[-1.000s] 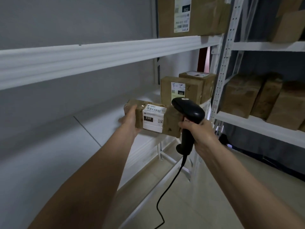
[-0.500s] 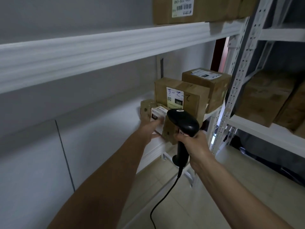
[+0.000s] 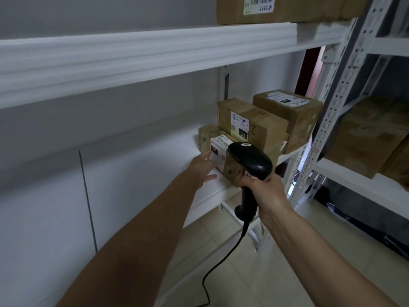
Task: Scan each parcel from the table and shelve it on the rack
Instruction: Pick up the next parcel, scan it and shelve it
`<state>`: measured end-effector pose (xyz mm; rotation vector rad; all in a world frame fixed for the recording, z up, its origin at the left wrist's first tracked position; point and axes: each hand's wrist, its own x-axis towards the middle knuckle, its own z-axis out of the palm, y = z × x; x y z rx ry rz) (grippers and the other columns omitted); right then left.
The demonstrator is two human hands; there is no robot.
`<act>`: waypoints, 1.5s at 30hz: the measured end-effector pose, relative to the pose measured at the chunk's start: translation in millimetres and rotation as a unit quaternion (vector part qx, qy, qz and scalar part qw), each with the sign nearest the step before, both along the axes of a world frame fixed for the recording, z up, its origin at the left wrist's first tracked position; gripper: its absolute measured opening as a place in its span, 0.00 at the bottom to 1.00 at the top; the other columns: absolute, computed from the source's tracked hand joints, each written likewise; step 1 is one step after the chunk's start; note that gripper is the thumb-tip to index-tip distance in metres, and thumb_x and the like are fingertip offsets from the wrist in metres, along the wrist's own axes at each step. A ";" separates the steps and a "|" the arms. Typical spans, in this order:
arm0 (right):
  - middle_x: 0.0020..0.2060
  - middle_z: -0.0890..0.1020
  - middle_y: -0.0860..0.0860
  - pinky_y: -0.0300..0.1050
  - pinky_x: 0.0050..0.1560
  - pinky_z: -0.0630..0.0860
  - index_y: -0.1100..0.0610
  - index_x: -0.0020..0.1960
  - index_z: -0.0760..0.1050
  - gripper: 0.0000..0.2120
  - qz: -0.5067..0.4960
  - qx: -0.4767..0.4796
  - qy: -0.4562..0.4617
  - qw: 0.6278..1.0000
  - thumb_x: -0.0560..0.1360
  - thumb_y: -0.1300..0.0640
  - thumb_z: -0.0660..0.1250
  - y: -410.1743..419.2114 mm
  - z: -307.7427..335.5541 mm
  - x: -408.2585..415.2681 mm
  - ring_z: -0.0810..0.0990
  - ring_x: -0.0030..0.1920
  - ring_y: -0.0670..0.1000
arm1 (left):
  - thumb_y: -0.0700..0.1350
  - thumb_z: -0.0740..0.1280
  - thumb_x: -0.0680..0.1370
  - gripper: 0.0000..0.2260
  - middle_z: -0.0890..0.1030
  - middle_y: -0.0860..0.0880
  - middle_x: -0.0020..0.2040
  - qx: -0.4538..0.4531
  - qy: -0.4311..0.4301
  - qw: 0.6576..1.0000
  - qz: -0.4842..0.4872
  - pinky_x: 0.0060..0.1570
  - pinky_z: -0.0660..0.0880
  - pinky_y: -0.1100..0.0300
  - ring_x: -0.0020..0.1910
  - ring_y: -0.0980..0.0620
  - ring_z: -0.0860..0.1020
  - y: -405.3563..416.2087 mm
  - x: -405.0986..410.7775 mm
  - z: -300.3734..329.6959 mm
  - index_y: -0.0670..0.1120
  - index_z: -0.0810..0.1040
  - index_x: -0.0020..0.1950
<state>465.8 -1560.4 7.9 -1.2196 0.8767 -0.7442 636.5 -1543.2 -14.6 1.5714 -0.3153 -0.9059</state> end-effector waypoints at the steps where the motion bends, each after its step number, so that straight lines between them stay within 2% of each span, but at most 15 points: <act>1: 0.37 0.79 0.53 0.46 0.44 0.74 0.53 0.44 0.78 0.13 0.006 0.002 -0.003 1.000 0.68 0.70 0.71 2.3 1.1 -0.2 0.77 0.41 0.52 | 0.31 0.60 0.80 0.13 0.76 0.40 0.56 0.006 0.006 1.000 0.022 0.50 0.79 0.52 0.53 0.45 0.76 4.3 0.1 2.6 0.46 0.78 0.55; 4: 0.38 0.80 0.56 0.50 0.46 0.77 0.56 0.46 0.79 0.11 0.050 0.008 -0.013 0.999 0.68 0.69 0.72 14.7 4.2 4.8 0.79 0.41 0.55 | 0.33 0.58 0.81 0.11 0.74 0.42 0.39 0.002 -0.002 0.999 0.051 0.34 0.73 0.60 0.34 0.47 0.72 27.1 4.9 7.2 0.42 0.75 0.41; 6: 0.38 0.81 0.57 0.54 0.49 0.78 0.56 0.44 0.80 0.10 0.090 0.010 -0.013 0.996 0.67 0.68 0.73 30.4 5.1 14.1 0.81 0.43 0.58 | 0.32 0.60 0.79 0.10 0.78 0.40 0.43 0.068 -0.159 0.984 0.045 0.40 0.76 0.57 0.38 0.43 0.76 47.7 12.7 3.7 0.39 0.79 0.44; 8: 0.36 0.81 0.58 0.56 0.50 0.78 0.57 0.39 0.80 0.09 0.131 0.010 -0.010 0.991 0.66 0.70 0.73 51.1 3.8 27.0 0.80 0.41 0.59 | 0.34 0.60 0.78 0.11 0.81 0.45 0.53 0.177 -0.335 0.924 0.057 0.52 0.77 0.54 0.50 0.44 0.79 77.5 18.3 0.8 0.43 0.82 0.51; 9: 0.35 0.80 0.58 0.56 0.49 0.78 0.57 0.37 0.80 0.10 0.154 0.010 -0.009 0.988 0.66 0.71 0.73 62.8 2.5 34.1 0.79 0.40 0.59 | 0.36 0.60 0.79 0.12 0.81 0.47 0.54 0.222 -0.399 0.887 0.062 0.53 0.76 0.55 0.51 0.46 0.79 95.6 18.4 -0.3 0.46 0.81 0.53; 11: 0.35 0.80 0.58 0.57 0.51 0.78 0.57 0.36 0.80 0.10 0.209 0.012 0.002 0.978 0.66 0.71 0.73 91.0 -0.9 49.3 0.79 0.40 0.58 | 0.37 0.59 0.78 0.11 0.82 0.47 0.51 0.276 -0.465 0.837 0.085 0.47 0.75 0.56 0.44 0.48 0.78 140.2 20.9 -3.7 0.50 0.77 0.46; 13: 0.38 0.82 0.61 0.59 0.55 0.78 0.57 0.38 0.80 0.09 0.265 0.017 0.021 0.964 0.65 0.70 0.74 123.6 -3.3 63.3 0.81 0.42 0.61 | 0.36 0.58 0.77 0.13 0.82 0.46 0.48 0.336 -0.494 0.794 0.111 0.41 0.70 0.58 0.39 0.49 0.73 188.8 23.4 -7.1 0.52 0.67 0.37; 15: 0.42 0.83 0.64 0.61 0.55 0.78 0.58 0.39 0.80 0.09 0.320 0.016 0.035 0.947 0.66 0.69 0.74 160.9 -4.4 75.6 0.82 0.45 0.62 | 0.36 0.59 0.76 0.12 0.81 0.46 0.48 0.370 -0.501 0.771 0.133 0.40 0.67 0.59 0.40 0.48 0.75 240.7 21.8 -9.3 0.51 0.66 0.38; 19: 0.42 0.83 0.62 0.60 0.54 0.79 0.58 0.41 0.79 0.09 0.422 -0.003 0.039 0.906 0.66 0.69 0.74 246.7 -1.9 91.0 0.82 0.41 0.59 | 0.37 0.59 0.77 0.10 0.81 0.46 0.51 0.434 -0.494 0.732 0.176 0.41 0.66 0.59 0.48 0.45 0.79 351.3 9.0 -12.1 0.46 0.78 0.52; 23: 0.45 0.81 0.66 0.64 0.55 0.76 0.63 0.44 0.80 0.08 0.499 -0.012 0.034 0.866 0.66 0.70 0.73 342.9 -0.9 88.6 0.79 0.39 0.57 | 0.38 0.59 0.78 0.11 0.80 0.46 0.52 0.469 -0.460 0.716 0.236 0.42 0.67 0.59 0.51 0.45 0.79 463.8 -17.1 -13.8 0.47 0.79 0.54; 27: 0.43 0.80 0.69 0.61 0.50 0.78 0.62 0.42 0.80 0.07 0.549 -0.029 0.030 0.835 0.66 0.71 0.72 444.9 -3.0 80.8 0.78 0.37 0.56 | 0.40 0.59 0.79 0.10 0.80 0.47 0.54 0.499 -0.434 0.695 0.282 0.42 0.66 0.60 0.52 0.46 0.79 576.8 -50.3 -14.8 0.47 0.78 0.56; 31: 0.36 0.80 0.64 0.50 0.41 0.76 0.64 0.43 0.80 0.07 0.593 -0.028 0.030 0.804 0.66 0.72 0.71 551.2 -10.6 74.1 0.77 0.36 0.57 | 0.45 0.60 0.79 0.07 0.81 0.45 0.52 0.540 -0.400 0.667 0.323 0.39 0.66 0.57 0.50 0.44 0.79 696.0 -84.7 -11.3 0.46 0.77 0.52; 34: 0.29 0.78 0.58 0.47 0.37 0.73 0.63 0.37 0.79 0.07 0.608 -0.039 0.027 0.792 0.66 0.73 0.70 626.6 -18.6 65.1 0.76 0.33 0.55 | 0.47 0.63 0.78 0.03 0.80 0.46 0.50 0.553 -0.369 0.663 0.344 0.38 0.68 0.57 0.49 0.44 0.79 779.3 -109.0 -9.5 0.48 0.74 0.47; 39: 0.34 0.78 0.62 0.53 0.42 0.75 0.63 0.42 0.79 0.08 0.639 -0.049 0.024 0.768 0.65 0.72 0.71 726.4 -25.4 51.0 0.77 0.36 0.58 | 0.49 0.65 0.79 0.07 0.75 0.50 0.40 0.569 -0.319 0.655 0.381 0.34 0.67 0.58 0.44 0.46 0.78 881.8 -146.8 -10.9 0.48 0.72 0.43; 45: 0.40 0.80 0.60 0.58 0.51 0.77 0.61 0.45 0.80 0.10 0.675 -0.051 0.044 0.735 0.65 0.70 0.72 814.7 -28.9 47.4 0.78 0.43 0.58 | 0.46 0.64 0.77 0.05 0.73 0.51 0.38 0.579 -0.276 0.643 0.419 0.32 0.65 0.58 0.40 0.48 0.73 965.8 -176.1 -19.0 0.48 0.72 0.43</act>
